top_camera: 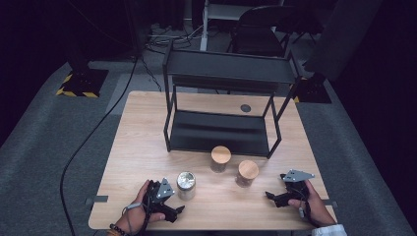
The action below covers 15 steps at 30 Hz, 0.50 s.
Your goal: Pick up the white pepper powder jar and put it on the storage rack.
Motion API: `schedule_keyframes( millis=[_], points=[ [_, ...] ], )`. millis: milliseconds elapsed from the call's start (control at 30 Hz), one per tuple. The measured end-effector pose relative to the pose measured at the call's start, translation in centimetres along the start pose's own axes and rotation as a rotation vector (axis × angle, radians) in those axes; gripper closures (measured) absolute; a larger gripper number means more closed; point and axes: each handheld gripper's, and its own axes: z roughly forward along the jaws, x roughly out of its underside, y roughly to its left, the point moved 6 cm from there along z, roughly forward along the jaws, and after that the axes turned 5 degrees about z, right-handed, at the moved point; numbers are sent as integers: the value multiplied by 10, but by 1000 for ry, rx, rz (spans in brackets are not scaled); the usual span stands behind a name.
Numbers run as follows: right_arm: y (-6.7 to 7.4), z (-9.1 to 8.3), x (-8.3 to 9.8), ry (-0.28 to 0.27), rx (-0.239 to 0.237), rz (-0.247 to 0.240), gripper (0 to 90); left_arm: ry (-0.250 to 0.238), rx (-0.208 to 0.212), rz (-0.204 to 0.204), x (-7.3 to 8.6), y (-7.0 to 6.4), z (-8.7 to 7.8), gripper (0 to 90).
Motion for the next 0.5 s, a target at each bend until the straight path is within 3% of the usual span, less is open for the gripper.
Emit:
schedule_keyframes(
  millis=[500],
  points=[
    [0,0,0,0,-3,-3,0,22,-8,-9,-1,0,0,0]
  ],
)
